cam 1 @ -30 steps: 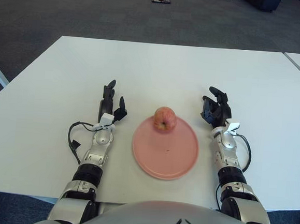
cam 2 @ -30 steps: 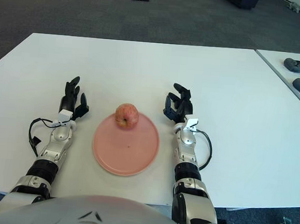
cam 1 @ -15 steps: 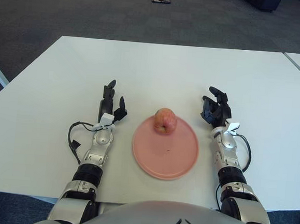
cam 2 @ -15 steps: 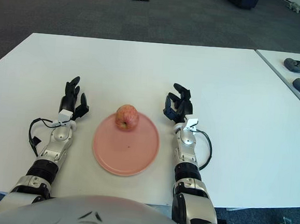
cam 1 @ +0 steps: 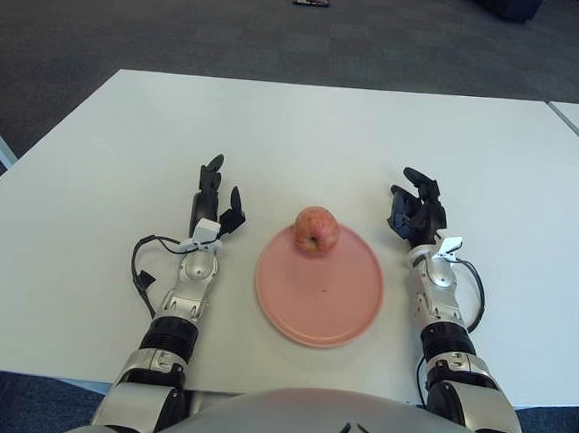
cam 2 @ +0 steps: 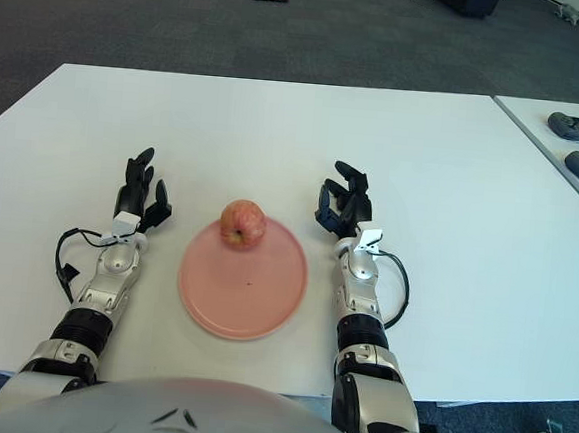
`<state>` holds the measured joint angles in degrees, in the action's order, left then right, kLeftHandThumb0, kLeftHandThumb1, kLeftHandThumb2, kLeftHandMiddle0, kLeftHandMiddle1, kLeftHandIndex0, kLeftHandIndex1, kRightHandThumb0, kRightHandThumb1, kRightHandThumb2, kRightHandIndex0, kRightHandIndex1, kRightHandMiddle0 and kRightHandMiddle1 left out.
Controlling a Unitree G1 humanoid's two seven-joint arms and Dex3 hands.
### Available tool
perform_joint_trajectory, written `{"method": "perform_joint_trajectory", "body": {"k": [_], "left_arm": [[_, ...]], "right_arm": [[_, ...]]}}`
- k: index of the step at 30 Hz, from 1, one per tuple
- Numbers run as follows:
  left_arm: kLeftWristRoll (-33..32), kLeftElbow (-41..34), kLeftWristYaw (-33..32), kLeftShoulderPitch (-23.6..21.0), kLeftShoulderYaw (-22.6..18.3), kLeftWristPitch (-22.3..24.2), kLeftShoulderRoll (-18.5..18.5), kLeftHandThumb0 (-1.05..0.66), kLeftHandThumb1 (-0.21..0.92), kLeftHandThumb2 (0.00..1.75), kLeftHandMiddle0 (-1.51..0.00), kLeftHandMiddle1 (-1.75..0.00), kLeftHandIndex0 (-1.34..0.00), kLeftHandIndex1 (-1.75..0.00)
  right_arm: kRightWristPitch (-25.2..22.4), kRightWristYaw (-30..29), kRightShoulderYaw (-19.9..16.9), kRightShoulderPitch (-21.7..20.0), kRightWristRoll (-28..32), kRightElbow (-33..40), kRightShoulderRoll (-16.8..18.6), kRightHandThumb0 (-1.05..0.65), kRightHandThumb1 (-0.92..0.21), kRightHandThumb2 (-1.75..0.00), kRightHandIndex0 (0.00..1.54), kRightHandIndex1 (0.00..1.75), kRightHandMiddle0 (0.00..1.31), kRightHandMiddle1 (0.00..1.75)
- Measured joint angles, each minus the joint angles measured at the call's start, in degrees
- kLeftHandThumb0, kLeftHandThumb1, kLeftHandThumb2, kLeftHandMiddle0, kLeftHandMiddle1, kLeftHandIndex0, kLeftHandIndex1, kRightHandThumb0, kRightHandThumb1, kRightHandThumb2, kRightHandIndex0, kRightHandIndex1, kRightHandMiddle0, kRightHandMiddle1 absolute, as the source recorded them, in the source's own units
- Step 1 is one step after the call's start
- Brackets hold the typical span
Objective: Put the apple into the plate.
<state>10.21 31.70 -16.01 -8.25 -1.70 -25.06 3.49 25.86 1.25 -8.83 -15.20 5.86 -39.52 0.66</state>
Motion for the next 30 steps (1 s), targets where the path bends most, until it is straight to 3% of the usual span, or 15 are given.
{"method": "perform_joint_trajectory", "body": {"k": [30], "left_arm": [[0.6, -0.1, 0.0, 0.0, 0.1, 0.2, 0.1, -0.85, 0.92, 0.95, -0.21, -0.14, 0.0, -0.52]], "right_arm": [[-0.2, 0.0, 0.1, 0.0, 0.0, 0.2, 0.0, -0.38, -0.58, -0.96, 0.12, 0.86, 0.0, 0.9]]}}
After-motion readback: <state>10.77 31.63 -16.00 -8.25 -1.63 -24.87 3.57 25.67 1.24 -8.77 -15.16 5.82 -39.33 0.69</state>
